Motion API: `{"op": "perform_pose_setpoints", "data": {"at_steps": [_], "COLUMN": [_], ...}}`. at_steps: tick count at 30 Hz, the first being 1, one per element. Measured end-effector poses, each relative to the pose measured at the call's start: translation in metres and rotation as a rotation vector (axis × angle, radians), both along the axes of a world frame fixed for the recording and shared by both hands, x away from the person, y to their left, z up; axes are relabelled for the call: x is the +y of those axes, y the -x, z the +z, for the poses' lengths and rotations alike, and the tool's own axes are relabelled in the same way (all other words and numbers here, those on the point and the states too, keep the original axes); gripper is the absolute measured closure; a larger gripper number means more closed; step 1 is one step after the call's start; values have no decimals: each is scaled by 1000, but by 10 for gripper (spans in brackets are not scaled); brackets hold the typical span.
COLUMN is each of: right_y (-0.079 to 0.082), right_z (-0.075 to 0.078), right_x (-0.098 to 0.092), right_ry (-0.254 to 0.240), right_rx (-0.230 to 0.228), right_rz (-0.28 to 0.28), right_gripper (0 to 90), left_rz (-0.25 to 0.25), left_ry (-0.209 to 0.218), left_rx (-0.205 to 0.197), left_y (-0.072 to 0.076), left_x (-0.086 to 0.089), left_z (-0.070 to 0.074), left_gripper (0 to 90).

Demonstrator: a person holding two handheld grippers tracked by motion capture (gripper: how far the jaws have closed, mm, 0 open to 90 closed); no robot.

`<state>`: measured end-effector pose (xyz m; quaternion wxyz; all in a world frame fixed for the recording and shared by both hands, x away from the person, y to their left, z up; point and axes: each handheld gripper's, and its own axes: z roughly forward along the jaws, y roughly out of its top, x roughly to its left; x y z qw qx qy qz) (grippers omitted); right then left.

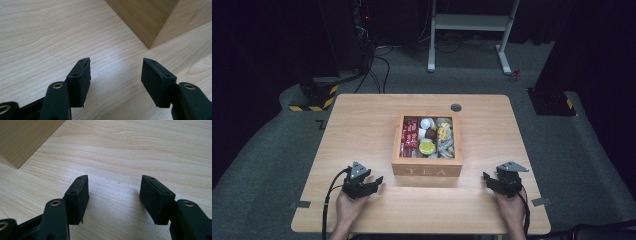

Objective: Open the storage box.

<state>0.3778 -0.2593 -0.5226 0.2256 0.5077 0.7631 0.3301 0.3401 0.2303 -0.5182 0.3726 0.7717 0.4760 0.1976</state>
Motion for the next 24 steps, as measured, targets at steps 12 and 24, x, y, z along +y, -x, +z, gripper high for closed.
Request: {"op": "perform_pose_setpoints", "data": {"at_steps": [12,24], "right_y": [0,0], "right_z": [0,0], "right_x": [0,0], "right_ry": [-1,-1], "right_rx": [1,0], "right_rz": [-1,0], "right_gripper": [404,403], "left_rz": [-85,-173], "left_ry": [21,40], "left_rx": [-16,-27], "left_y": [10,13], "left_x": [-15,-36], "left_z": [6,11], "left_gripper": [424,556]}}
